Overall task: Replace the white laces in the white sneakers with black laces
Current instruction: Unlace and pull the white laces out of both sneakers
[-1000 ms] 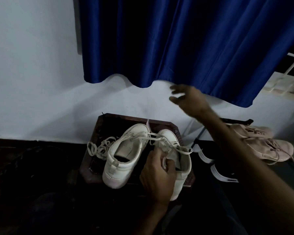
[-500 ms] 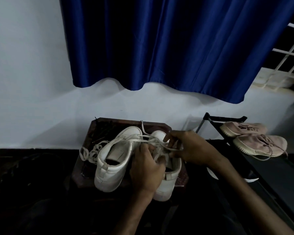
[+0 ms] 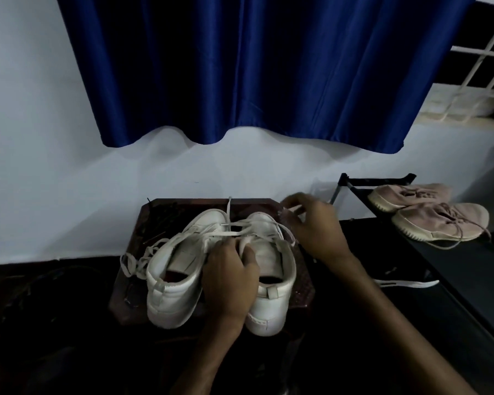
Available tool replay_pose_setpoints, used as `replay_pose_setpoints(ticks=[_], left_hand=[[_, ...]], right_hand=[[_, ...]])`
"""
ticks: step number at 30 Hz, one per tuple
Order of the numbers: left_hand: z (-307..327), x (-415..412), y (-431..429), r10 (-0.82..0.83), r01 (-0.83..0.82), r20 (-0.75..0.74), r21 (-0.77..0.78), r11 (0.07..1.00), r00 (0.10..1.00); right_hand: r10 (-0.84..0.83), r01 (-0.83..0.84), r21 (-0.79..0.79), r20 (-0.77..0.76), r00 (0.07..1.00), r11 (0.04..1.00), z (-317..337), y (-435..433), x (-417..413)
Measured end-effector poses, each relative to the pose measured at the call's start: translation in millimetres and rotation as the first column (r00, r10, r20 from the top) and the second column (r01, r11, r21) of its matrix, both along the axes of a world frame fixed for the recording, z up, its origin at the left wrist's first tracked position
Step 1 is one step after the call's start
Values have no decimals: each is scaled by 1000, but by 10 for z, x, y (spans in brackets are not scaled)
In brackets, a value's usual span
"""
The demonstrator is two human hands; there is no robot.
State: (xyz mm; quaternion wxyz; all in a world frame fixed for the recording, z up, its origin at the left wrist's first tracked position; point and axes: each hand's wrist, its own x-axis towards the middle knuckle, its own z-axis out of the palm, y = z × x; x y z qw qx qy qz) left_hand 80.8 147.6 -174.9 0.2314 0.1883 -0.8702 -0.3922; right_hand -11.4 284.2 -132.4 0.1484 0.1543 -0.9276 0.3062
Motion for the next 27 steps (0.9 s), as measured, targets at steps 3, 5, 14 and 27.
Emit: replay_pose_setpoints(ticks=[3,5,14,27], left_hand=[[-17,7,-6,18,-18,6,92,996,1000],[1,14,3,27,-28,7,160,987,1000],[13,50,89,110,-105,-16,199,974,994],[85,254,228,-177,179,39,-64,982,983]], right_hand=[[238,-238,8,-3,971,971,131,-204,263],[299,-303,119,47,953,946,36,-256,312],[257,-246,321,8,966,915,-131,-317,301],[38,-112,481,161,986,870,-45,-109,364]])
